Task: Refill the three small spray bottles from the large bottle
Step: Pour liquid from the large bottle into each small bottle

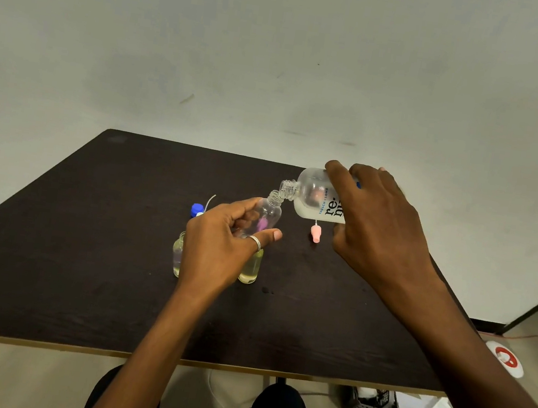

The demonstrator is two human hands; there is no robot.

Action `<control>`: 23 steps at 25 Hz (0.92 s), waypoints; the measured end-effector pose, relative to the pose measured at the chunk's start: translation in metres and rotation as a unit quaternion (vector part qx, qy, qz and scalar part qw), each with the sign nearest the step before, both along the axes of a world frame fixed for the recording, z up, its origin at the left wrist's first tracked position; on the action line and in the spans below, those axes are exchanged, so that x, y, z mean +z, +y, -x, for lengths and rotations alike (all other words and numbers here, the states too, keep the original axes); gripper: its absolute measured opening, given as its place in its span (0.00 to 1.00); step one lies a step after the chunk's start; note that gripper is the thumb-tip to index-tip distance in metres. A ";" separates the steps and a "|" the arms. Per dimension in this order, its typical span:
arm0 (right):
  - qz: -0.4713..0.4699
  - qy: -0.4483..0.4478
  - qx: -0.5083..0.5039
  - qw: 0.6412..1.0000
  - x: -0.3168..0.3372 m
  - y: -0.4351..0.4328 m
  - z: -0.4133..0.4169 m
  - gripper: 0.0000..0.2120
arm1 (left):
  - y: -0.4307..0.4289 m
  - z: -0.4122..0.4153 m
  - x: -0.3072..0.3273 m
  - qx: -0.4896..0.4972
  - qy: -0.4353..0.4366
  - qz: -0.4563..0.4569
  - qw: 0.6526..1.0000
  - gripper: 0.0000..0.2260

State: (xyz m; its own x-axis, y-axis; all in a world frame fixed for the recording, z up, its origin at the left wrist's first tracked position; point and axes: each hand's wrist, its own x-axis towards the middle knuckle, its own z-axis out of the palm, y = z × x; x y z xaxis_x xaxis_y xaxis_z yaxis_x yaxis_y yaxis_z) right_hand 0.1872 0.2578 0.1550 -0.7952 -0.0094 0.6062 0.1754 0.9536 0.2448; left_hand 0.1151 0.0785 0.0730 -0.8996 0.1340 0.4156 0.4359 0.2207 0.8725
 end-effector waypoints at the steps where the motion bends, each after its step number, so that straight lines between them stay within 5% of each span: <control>1: -0.001 -0.001 0.000 1.000 0.000 0.000 0.000 0.35 | 0.000 0.000 0.000 -0.002 -0.004 -0.004 1.000 0.26; 23: -0.011 0.003 0.004 1.000 -0.001 -0.002 0.003 0.35 | -0.004 0.003 -0.004 0.002 0.001 -0.002 1.000 0.26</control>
State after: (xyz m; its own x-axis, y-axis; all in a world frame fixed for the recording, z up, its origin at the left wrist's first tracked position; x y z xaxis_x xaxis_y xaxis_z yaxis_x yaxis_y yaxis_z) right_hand 0.1846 0.2559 0.1545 -0.7909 -0.0284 0.6112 0.1701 0.9493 0.2643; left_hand 0.1117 0.0749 0.0686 -0.8995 0.1282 0.4177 0.4365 0.2201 0.8724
